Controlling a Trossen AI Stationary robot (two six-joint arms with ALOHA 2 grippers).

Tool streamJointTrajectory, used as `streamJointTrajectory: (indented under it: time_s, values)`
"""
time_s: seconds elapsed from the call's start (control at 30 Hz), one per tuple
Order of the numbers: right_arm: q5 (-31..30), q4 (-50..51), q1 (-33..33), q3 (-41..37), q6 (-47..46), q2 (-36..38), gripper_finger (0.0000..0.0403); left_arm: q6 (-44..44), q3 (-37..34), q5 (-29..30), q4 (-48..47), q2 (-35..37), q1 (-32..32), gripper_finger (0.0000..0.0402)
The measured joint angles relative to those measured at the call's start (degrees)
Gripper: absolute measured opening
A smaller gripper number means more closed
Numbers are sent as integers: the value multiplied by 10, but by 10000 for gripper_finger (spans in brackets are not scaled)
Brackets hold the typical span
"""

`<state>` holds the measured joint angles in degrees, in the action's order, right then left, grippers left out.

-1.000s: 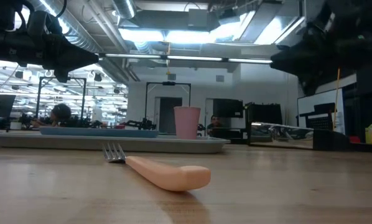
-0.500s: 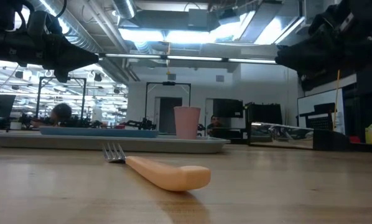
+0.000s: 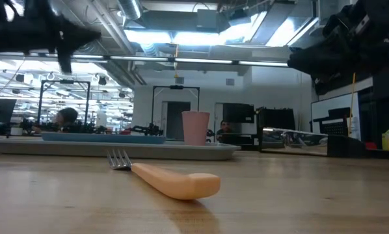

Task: Pick and place plate/cup/fork/spoon on tray
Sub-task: Move the orange fork to the bottom center of the table

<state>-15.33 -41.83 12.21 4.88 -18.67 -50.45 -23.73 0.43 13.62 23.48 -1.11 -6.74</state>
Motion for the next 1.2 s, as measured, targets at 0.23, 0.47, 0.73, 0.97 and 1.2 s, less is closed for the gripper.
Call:
streamJointTrajectory:
  time_s: [0.23, 0.47, 0.73, 0.97, 1.2]
  values:
    - [0, 1, 0, 0, 25, 0, 71, -11, 13, -157, 35, -62, 42, 27]
    - [0, 2, 0, 0, 25, 0, 71, 83, 28, -178, 241, -234, 112, 27]
    - [0, 2, 0, 0, 23, 0, 71, 237, 209, -228, 224, -451, 175, 27]
    - [0, 2, 0, 0, 23, 0, 71, 39, 352, -189, -119, -555, 193, 27]
    - [0, 5, 0, 0, 24, 0, 71, -210, 422, -193, -377, -616, 254, 27]
